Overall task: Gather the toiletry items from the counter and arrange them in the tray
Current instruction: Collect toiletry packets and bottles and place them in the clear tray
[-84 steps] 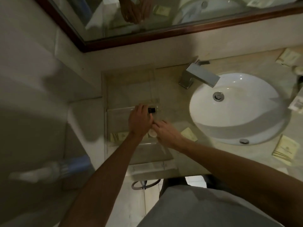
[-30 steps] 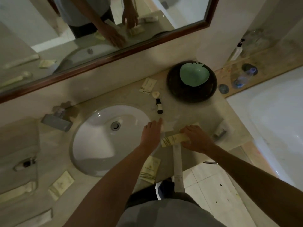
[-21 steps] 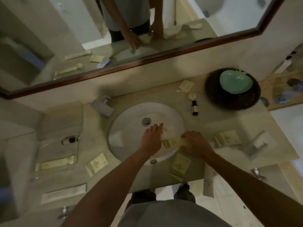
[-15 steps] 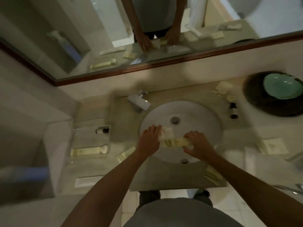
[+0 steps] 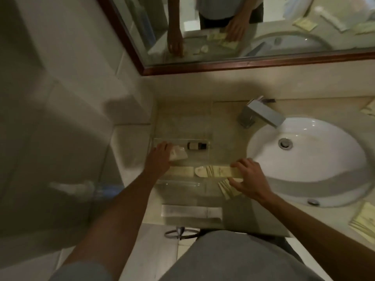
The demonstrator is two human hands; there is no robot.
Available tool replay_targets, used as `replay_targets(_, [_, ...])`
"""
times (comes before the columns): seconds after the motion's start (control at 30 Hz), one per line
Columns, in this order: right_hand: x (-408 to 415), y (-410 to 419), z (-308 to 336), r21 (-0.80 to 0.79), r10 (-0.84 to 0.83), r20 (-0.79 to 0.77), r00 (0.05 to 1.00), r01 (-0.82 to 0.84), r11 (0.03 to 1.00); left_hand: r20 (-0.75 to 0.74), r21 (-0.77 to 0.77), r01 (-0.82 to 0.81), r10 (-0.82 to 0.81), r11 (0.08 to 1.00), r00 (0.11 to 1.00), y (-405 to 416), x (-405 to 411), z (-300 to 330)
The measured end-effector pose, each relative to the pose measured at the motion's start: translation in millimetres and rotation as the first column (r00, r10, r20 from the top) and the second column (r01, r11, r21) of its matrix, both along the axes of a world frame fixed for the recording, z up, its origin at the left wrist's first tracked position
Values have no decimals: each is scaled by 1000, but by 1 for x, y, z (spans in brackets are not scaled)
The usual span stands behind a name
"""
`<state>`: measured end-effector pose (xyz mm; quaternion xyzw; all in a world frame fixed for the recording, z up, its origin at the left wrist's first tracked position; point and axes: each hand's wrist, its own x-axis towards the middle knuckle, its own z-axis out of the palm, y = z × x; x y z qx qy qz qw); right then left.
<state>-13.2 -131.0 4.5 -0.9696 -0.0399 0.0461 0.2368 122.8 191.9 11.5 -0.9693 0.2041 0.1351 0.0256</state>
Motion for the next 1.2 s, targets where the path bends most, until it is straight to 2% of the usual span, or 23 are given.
replay_targets(0.13, [13,23,6,-16,-21,8,1000,21,1000,15,54,70,-71,996,997,17,27,-14])
replay_targets(0.27, [45,60,11,-39,30,9,1000,-30,999,44,-80,92,-89,993,995,31,34,-18])
replay_targets(0.37, [71,102,9,-88,109,-31,994,-111,990,72,-102,38,-30,994,997,43,40,-14])
replay_targets(0.47, [94,148,4,-117,185,-49,982,-189,975,161,-91,-51,66,995,985,50,46,-4])
replay_targets(0.57, [109,180,2,-43,184,-102,978,-189,981,226,-143,-87,118,986,967,58,46,4])
replay_targets(0.67, [114,168,2,-22,116,-125,985,-119,993,186,-215,-49,90,975,978,59,37,1])
replay_targets(0.77, [106,126,0,-92,81,-143,986,-94,991,62,-296,30,-12,955,998,53,21,-11])
replay_targets(0.83, [95,104,-2,-118,69,-142,987,-86,989,-9,-324,-17,15,946,1000,47,14,-22])
replay_targets(0.9, [87,94,-3,-131,94,-157,983,-115,985,-51,-305,-37,22,952,998,42,11,-40])
replay_targets(0.97, [83,96,-3,-153,184,-197,963,-215,964,-98,-315,-48,17,948,995,39,12,-50])
replay_targets(1.07, [79,104,-3,-246,279,-227,933,-332,911,-84,-342,-81,55,936,995,35,14,-58])
replay_targets(1.13, [76,108,-6,-298,289,-226,930,-349,888,5,-346,-60,66,936,998,33,13,-55])
replay_targets(1.2, [74,108,-9,-302,287,-220,932,-345,889,10,-390,-78,89,918,996,31,12,-48])
